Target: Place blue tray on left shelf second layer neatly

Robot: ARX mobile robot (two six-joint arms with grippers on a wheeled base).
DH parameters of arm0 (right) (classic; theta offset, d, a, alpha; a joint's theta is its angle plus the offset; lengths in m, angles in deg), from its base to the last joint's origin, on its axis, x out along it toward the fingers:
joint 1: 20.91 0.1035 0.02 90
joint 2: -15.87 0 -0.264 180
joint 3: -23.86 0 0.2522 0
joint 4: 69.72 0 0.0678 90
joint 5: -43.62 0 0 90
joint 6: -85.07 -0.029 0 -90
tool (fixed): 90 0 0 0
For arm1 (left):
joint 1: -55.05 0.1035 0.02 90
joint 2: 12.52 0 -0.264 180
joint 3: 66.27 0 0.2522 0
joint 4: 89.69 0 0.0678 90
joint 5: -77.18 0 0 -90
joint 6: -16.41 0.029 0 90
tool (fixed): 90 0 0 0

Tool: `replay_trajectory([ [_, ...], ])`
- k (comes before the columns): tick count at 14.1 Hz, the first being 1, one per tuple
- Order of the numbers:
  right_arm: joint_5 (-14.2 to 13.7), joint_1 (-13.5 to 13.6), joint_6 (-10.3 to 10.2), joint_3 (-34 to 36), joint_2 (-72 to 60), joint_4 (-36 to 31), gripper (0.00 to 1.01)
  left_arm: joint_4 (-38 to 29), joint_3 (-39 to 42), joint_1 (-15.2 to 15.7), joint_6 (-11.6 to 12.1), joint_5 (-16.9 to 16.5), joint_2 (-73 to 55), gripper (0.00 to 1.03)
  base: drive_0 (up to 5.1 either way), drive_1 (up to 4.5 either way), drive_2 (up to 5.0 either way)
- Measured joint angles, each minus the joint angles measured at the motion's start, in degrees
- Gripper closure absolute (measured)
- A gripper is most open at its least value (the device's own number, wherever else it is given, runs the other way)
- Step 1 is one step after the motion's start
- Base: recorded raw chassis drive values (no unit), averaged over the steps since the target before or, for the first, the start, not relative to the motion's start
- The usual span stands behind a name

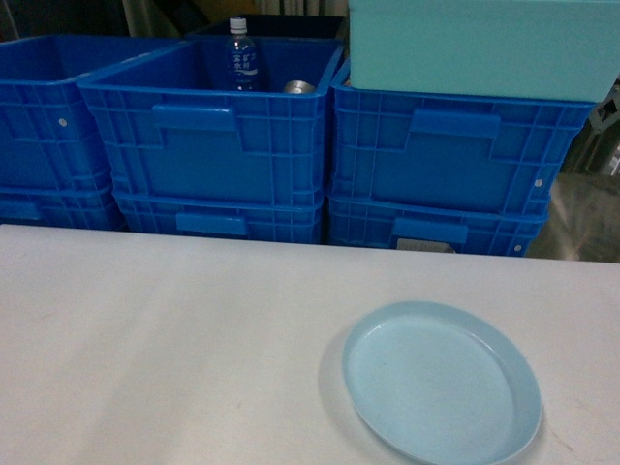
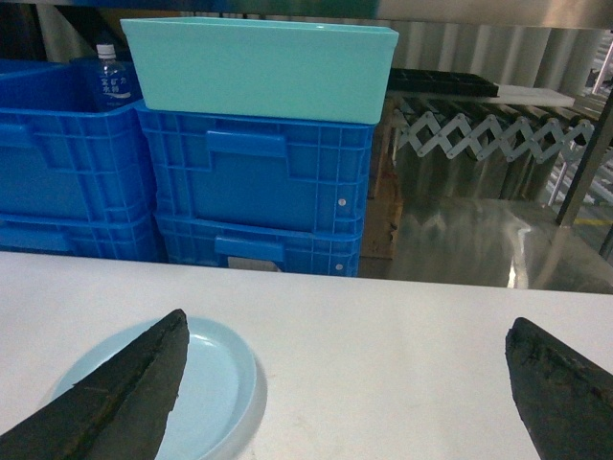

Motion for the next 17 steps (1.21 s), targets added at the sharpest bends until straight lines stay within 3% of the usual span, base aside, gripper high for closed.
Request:
replay_trajectory([
  [9, -0.2, 0.0, 0.0, 0.0, -0.1, -0.5, 0.03, 0.0, 0.0, 0.0, 0.0, 0.0, 0.0, 0.05, 0.0, 0.00, 0.0],
  [10, -1.3, 0.0, 1.2, 0.0, -9.2, -16.4, 0.03, 0.0, 0.0, 0.0, 0.0, 0.0, 0.0, 0.05, 0.0, 0.00, 0.0],
  [11, -1.2, 2.5, 3.7, -0.7, -31.3, -33.9, 0.03, 0.0, 0.0, 0.0, 0.0, 0.0, 0.0, 0.05, 0.0, 0.00, 0.0],
  [12, -0.9, 3.8, 5.0, -1.0, -40.2, -41.2, 0.03, 0.0, 0.0, 0.0, 0.0, 0.0, 0.0, 0.05, 0.0, 0.00, 0.0],
  [14, -0.3, 5.5, 5.8, -3.6, -53.6, -48.2, 0.03, 0.0, 0.0, 0.0, 0.0, 0.0, 0.0, 0.05, 0.0, 0.00, 0.0],
  [17, 1.3, 9.9, 6.0, -9.5, -68.9, -51.9, 0.03, 0.0, 0.0, 0.0, 0.0, 0.0, 0.0, 0.05, 0.0, 0.00, 0.0],
])
